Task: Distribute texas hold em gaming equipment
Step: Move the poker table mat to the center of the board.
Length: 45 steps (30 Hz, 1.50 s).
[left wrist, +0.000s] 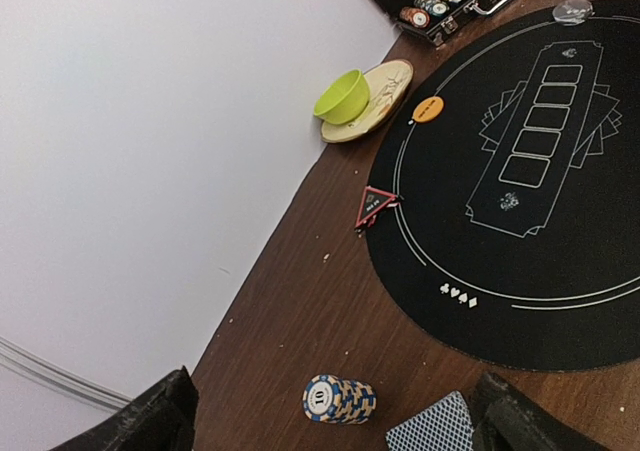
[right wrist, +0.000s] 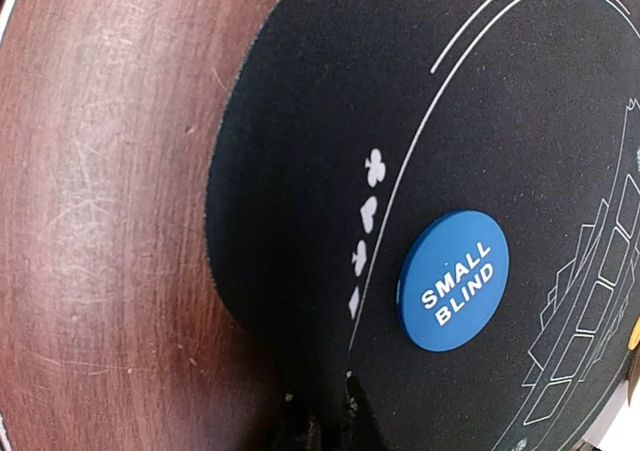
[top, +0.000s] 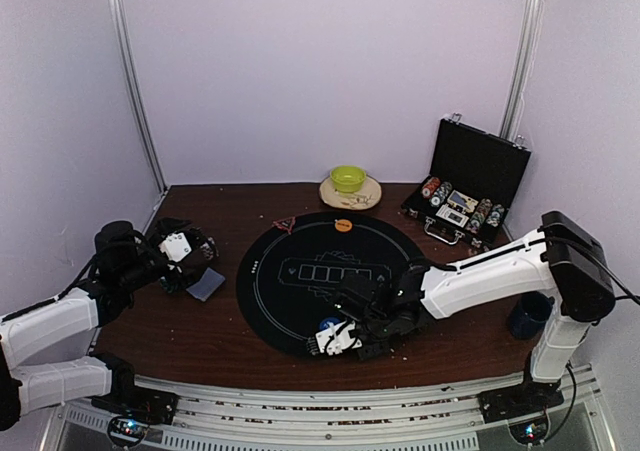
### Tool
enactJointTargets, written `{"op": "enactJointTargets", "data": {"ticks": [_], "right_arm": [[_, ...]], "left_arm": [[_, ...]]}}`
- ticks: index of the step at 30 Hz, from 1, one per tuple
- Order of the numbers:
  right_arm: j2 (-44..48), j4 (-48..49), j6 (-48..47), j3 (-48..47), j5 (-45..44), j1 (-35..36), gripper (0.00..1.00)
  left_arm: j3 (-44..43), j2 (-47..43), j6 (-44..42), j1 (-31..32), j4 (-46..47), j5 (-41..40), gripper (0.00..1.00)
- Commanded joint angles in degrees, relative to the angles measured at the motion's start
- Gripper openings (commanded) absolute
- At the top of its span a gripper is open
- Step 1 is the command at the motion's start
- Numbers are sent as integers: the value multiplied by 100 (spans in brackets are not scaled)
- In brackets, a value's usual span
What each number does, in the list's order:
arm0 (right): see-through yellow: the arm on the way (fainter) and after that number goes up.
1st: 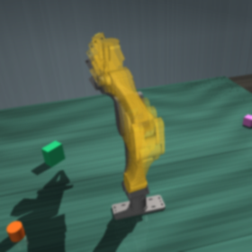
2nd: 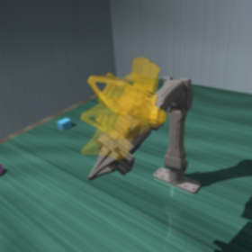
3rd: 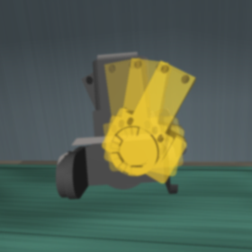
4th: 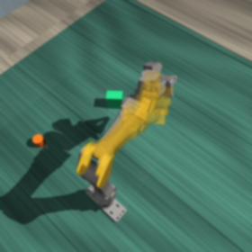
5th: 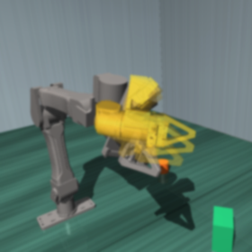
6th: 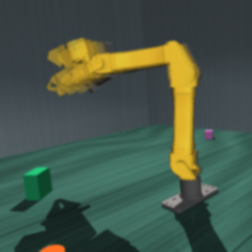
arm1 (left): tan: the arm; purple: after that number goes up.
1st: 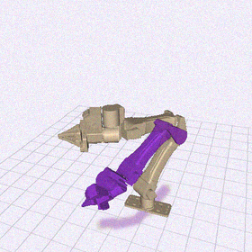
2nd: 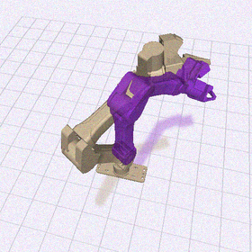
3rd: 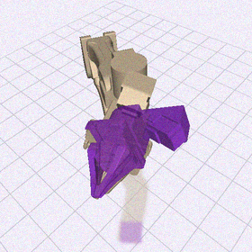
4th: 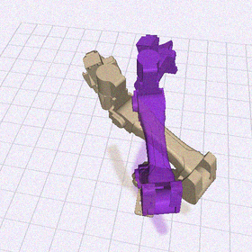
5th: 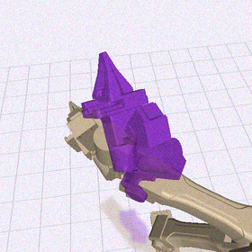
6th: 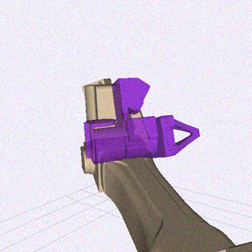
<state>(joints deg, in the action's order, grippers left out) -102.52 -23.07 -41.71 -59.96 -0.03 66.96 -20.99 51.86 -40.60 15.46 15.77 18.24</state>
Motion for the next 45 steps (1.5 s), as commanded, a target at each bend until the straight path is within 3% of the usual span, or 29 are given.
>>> {"op": "enactJointTargets", "data": {"ticks": [1, 21, 22, 24, 26, 39, 43, 45], "right_arm": [[-59, -720, -93, -93, 622, 70, 0], [-101, -1111, -293, -271, 1209, 298, 0], [-114, -1131, -301, -277, 1200, 299, 3], [-100, -1169, -322, -294, 1174, 300, 22], [-34, -1246, -326, -332, 1198, 299, 33], [642, -1386, -382, -507, 1204, -70, 68], [1021, -260, -201, -80, 30, -160, 98], [1110, 400, -9, 170, -652, -206, 100]], "left_arm": [[43, 18, -45, -35, 137, 23, 98], [34, -6, -49, -37, 111, 39, 98], [34, -10, -49, -39, 111, 39, 98], [34, -13, -47, -40, 111, 39, 98], [35, -11, -45, -37, 110, 43, 98], [34, -26, -45, -43, 93, 48, 98], [35, -22, -45, -42, 108, 33, 98], [36, -18, -40, -36, 127, 15, 98]]}}
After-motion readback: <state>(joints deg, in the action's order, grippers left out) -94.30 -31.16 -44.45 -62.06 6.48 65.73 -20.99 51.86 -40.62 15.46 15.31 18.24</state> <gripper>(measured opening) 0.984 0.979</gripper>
